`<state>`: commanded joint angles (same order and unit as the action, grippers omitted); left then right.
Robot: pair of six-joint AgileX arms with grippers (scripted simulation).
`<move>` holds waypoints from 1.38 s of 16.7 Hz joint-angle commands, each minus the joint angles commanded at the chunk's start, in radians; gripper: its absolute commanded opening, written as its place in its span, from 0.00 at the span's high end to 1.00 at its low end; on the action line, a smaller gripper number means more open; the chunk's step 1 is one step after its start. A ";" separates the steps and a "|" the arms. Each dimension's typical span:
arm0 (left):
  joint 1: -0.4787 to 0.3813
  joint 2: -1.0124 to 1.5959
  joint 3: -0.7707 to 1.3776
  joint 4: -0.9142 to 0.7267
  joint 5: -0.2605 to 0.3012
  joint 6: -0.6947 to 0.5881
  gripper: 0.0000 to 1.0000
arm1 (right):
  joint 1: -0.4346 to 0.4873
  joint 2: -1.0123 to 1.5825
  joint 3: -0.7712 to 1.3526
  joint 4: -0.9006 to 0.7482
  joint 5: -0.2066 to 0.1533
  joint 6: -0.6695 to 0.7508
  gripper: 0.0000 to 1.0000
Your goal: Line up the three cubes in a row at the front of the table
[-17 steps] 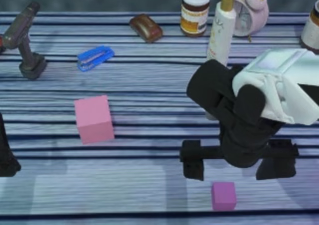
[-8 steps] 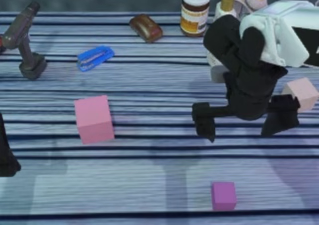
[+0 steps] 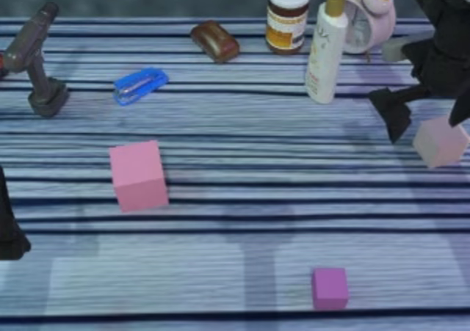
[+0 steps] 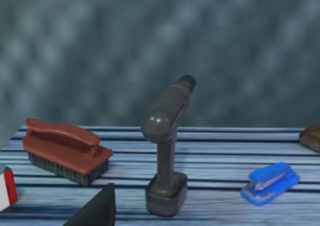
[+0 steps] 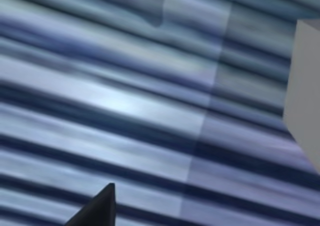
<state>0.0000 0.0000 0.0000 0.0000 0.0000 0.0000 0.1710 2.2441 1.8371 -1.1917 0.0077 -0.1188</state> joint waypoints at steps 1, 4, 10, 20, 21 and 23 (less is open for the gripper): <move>0.000 0.000 0.000 0.000 0.000 0.000 0.00 | -0.037 0.023 0.038 -0.009 -0.001 -0.047 0.00; 0.000 0.000 0.000 0.000 0.000 0.000 0.00 | -0.104 0.058 0.107 -0.022 -0.003 -0.123 0.00; 0.000 0.000 0.000 0.000 0.000 0.000 0.00 | -0.106 0.062 0.093 -0.004 -0.003 -0.125 0.00; 0.000 0.000 0.000 0.000 0.000 0.000 0.00 | -0.107 0.162 -0.079 0.269 -0.002 -0.125 0.00; 0.000 0.000 0.000 0.000 0.000 0.000 0.00 | -0.107 0.162 -0.079 0.269 -0.002 -0.125 0.00; 0.000 0.000 0.000 0.000 0.000 0.000 0.00 | -0.107 0.162 -0.079 0.269 -0.002 -0.125 0.08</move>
<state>0.0000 0.0000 0.0000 0.0000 0.0000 0.0000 0.0640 2.4063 1.7586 -0.9230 0.0053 -0.2435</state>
